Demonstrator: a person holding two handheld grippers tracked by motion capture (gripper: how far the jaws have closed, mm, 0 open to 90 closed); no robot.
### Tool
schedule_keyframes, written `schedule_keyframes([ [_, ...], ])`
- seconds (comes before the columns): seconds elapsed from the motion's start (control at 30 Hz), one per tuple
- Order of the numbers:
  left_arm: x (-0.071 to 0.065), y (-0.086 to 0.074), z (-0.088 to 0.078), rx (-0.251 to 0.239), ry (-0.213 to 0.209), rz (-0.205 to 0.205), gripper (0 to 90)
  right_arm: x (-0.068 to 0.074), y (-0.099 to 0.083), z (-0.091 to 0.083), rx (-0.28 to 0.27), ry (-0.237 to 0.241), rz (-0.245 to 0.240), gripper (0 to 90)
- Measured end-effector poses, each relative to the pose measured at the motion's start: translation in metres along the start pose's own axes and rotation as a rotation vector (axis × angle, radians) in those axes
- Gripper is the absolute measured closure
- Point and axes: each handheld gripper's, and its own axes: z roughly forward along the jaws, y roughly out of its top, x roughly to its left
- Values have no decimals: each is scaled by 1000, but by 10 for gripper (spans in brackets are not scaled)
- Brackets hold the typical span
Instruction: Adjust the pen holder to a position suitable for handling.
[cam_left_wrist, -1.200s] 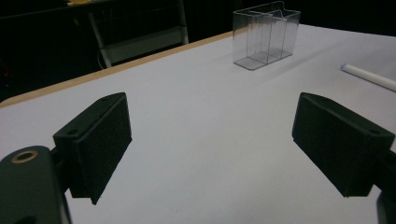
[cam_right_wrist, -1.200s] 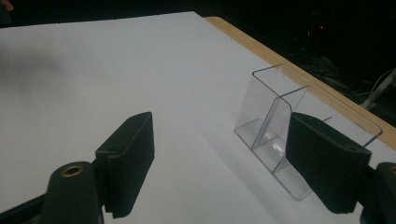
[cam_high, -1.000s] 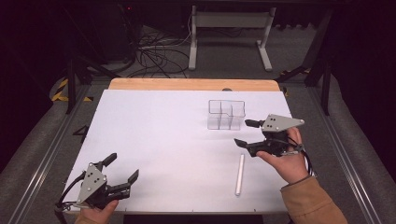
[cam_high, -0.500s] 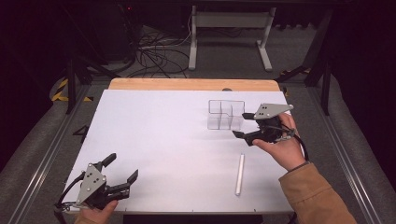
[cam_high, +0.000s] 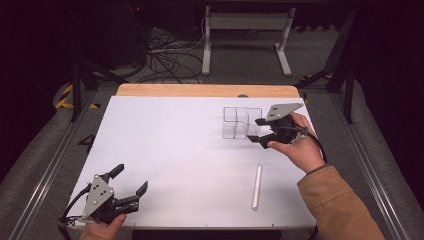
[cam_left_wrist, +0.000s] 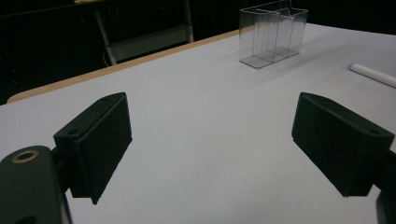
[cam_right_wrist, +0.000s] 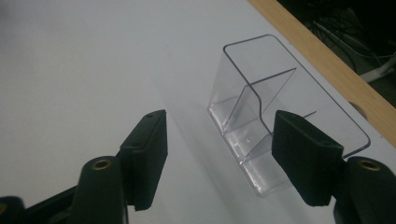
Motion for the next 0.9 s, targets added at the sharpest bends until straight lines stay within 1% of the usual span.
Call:
schedule_keyframes([
  [0.03,0,0,0,-1,1,-1,128,-1,0,1,13,-6,-14,393],
  [0.1,1,0,0,0,0,0,128,-4,2,2,19,-8,-31,395],
  [0.17,1,0,0,0,0,1,128,-5,4,3,15,-4,-22,396],
  [0.3,1,0,0,0,-1,1,128,-9,6,5,20,1,-26,398],
  [0.37,1,0,1,0,-1,1,128,-12,8,7,34,-2,-40,408],
  [0.43,1,0,1,1,-2,0,128,-15,10,9,54,-2,-65,440],
  [0.5,1,0,1,1,-1,1,128,-17,13,12,84,-11,-107,477],
  [0.6,1,0,0,3,1,0,128,-20,18,17,112,-11,-157,496],
  [0.73,1,-1,-2,2,3,-6,128,-23,22,25,137,-9,-175,497],
  [0.8,1,-1,-2,2,4,-3,128,-26,23,30,145,0,-186,499],
  [0.87,2,-1,-3,2,6,-2,128,-27,24,33,139,8,-176,501],
  [0.9,2,-1,-3,2,6,-2,128,-29,24,38,147,9,-168,502],
])
